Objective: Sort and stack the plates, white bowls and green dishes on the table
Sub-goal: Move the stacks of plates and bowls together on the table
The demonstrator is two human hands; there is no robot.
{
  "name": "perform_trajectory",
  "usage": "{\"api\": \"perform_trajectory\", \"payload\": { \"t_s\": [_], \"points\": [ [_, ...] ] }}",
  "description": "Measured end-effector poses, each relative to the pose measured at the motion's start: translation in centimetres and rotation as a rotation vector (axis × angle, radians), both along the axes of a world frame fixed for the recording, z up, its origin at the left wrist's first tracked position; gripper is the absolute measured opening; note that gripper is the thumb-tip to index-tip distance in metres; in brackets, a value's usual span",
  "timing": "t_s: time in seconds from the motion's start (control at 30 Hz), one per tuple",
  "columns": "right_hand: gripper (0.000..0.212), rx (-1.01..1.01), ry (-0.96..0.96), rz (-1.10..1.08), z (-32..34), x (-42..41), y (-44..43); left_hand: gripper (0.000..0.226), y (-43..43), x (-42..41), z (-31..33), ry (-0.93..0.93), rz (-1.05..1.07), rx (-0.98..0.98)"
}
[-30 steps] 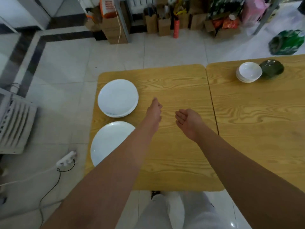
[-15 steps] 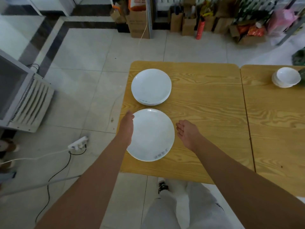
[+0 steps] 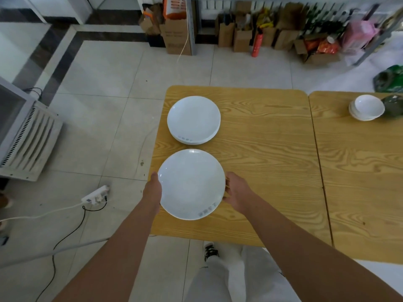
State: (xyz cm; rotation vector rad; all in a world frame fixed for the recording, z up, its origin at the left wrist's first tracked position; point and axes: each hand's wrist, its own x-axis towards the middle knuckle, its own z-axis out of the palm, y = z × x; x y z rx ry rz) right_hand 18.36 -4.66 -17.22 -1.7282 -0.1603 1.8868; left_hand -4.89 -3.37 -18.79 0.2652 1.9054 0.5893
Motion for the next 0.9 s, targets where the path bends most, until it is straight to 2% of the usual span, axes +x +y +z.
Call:
{"api": "perform_trajectory", "payload": {
  "t_s": [0.2, 0.4, 0.5, 0.6, 0.8, 0.9],
  "points": [
    [0.028, 0.003, -0.012, -0.011, 1.4, 2.0, -0.1, 0.057, 0.1, 2.7, 0.0, -0.029, -0.022, -0.002],
    [0.035, 0.031, -0.049, -0.037, 1.5, 7.4, 0.3, 0.052, 1.4, 8.2, 0.1, -0.063, -0.089, -0.008],
    [0.032, 0.041, -0.063, -0.035, 2.0, 10.7, 0.9, 0.051, 2.6, 11.6, 0.1, -0.101, -0.117, -0.009],
    [0.025, 0.055, -0.073, -0.046, 2.2, 14.2, 1.8, 0.05, 4.3, 15.2, 0.2, -0.091, -0.154, -0.013],
    [0.027, 0.074, -0.088, -0.092, 1.5, 20.8, 5.2, 0.054, 9.0, 22.1, 0.5, -0.132, -0.128, 0.012],
    [0.029, 0.091, -0.11, -0.112, 1.2, 23.5, 7.7, 0.053, 12.2, 24.6, 0.1, -0.142, -0.183, 0.052]
  ]
}}
